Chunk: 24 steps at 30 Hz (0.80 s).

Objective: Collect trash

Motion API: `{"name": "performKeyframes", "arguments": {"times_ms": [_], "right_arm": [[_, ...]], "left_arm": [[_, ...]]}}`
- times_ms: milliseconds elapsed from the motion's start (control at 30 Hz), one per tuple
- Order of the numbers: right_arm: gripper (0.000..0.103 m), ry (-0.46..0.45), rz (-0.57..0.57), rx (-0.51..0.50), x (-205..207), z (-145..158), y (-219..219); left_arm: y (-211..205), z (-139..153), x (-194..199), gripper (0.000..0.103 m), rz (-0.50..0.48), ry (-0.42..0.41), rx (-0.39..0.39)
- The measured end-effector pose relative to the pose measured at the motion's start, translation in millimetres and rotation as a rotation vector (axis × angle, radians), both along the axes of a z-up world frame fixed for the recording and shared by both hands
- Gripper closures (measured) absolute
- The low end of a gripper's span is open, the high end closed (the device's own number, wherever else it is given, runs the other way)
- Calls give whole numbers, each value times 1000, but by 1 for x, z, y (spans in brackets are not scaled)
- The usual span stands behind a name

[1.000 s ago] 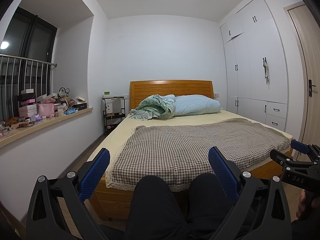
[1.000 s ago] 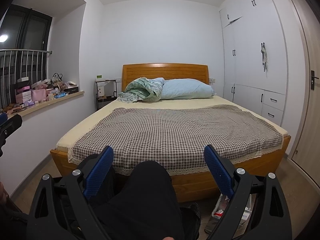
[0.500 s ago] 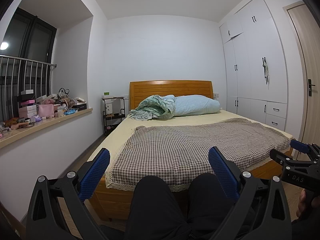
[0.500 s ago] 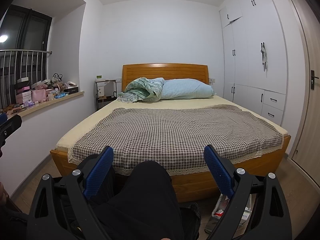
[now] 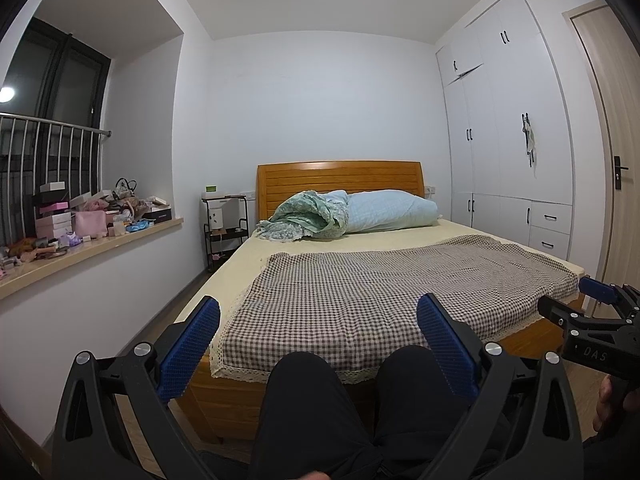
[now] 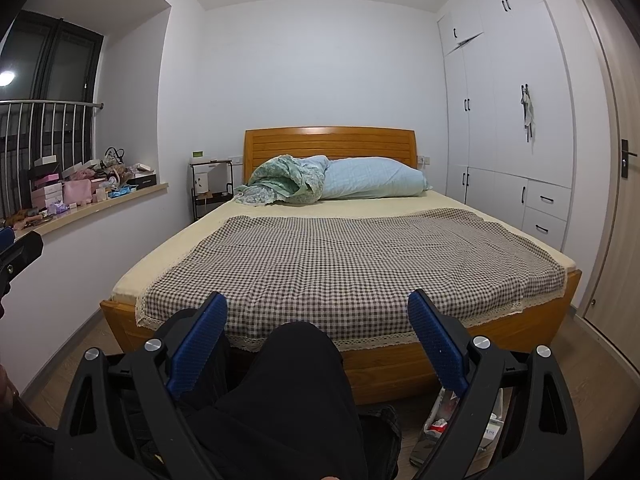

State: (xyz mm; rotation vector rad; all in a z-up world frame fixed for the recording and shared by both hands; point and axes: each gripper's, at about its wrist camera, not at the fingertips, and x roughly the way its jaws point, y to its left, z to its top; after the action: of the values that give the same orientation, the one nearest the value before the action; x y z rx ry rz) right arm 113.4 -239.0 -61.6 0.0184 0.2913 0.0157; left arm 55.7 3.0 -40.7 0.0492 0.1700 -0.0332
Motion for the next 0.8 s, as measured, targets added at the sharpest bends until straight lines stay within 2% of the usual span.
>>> {"name": "performKeyframes", "arguments": {"times_ms": [800], "right_arm": [[15, 13, -1, 8, 2, 1, 1]], "left_arm": [[3, -2, 3, 7, -16, 5, 13]]}}
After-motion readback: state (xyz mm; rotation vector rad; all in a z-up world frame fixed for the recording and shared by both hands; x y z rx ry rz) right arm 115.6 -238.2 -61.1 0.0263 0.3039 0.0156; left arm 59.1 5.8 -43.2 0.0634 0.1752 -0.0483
